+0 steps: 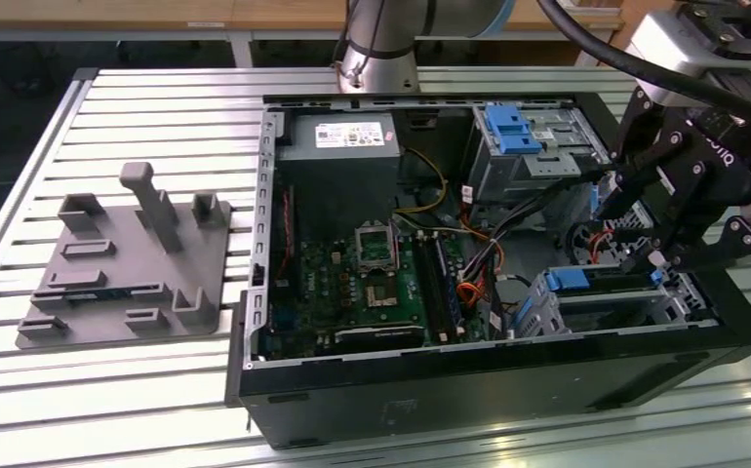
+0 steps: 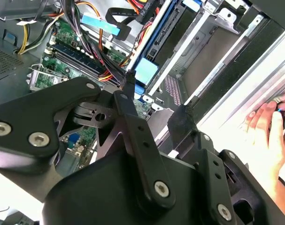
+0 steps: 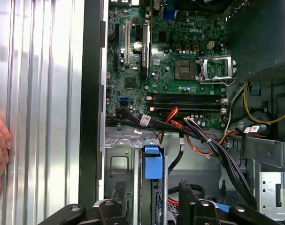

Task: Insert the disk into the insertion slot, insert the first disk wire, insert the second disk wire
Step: 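Insert the first disk wire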

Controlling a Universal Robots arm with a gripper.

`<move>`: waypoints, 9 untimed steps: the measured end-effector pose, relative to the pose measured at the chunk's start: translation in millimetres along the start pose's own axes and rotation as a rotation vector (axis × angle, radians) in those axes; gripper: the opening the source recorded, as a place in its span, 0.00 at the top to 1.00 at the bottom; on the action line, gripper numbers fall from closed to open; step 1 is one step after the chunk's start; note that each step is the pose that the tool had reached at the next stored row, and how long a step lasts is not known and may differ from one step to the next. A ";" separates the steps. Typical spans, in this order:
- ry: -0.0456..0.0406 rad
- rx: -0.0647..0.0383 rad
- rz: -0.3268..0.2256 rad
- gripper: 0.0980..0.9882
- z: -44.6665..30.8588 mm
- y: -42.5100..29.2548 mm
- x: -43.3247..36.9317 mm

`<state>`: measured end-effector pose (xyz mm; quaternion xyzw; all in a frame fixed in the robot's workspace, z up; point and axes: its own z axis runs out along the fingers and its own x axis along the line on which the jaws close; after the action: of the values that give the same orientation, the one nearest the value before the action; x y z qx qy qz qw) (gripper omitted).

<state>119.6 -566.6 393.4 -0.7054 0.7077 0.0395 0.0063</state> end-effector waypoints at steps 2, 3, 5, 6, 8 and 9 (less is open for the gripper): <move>0.0000 0.000 0.000 0.48 0.0 0.0 0.0; 0.0000 0.000 0.000 0.48 0.0 0.0 0.0; 0.0000 0.000 0.000 0.48 0.1 0.0 0.0; -0.0001 0.000 0.000 0.48 0.1 0.0 0.0; 0.0010 0.001 0.000 0.48 0.7 0.0 -0.3; 0.0014 0.002 0.000 0.48 0.7 0.0 -0.3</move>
<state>119.6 -566.2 392.7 -0.7054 0.7077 0.0384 0.0064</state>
